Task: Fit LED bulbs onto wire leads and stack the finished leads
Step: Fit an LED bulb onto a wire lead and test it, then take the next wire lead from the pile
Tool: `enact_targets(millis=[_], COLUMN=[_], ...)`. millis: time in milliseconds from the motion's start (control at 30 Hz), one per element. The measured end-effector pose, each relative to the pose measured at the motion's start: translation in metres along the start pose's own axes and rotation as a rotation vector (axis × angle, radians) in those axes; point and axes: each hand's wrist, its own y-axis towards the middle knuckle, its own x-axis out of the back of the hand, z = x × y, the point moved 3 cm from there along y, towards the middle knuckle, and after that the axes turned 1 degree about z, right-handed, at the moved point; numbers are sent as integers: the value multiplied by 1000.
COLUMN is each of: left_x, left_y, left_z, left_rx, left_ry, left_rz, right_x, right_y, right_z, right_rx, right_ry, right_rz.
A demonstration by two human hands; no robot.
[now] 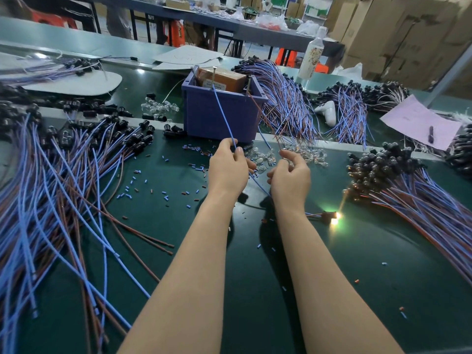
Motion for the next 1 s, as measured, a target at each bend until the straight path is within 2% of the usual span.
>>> enact_targets(millis=[200, 367, 467, 533, 600, 667, 733, 800, 867, 933, 1000], left_x=[3, 2, 0, -8, -21, -35, -58, -94, -133, -167, -194], left_y=[-1, -6, -10, -14, -22, -33, -43, -60, -81, -89, -87], left_z=[-6, -30, -62, -90, -117, -130, -127, -111, -100, -97, -100], left_rx=[-28, -104, -245, -372, -491, -509, -372, -92, 189, 303, 327], left_ry=[12, -79, -100, -50, 23, 70, 123, 46, -233, -532, -720], left_rz=[-21, 14, 31, 59, 56, -2, 46, 345, 604, 637, 600], right_x=[1, 5, 19, 35, 60, 89, 120, 149, 173, 195, 218], right_y=[-2, -7, -3, 2, 7, 10, 14, 17, 17, 14, 11], right_z=[9, 38, 57, 69, 79, 84, 82, 73, 58, 41, 23], right_rx=[55, 256, 427, 495, 522, 514, 440, 312, 178, 81, 27], right_ry=[-38, -152, -373, -468, -408, -278, -45, 223, 431, 562, 549], right_rz=[60, 396, 519, 441, 266, 59, -101, -243, -328, -375, -442])
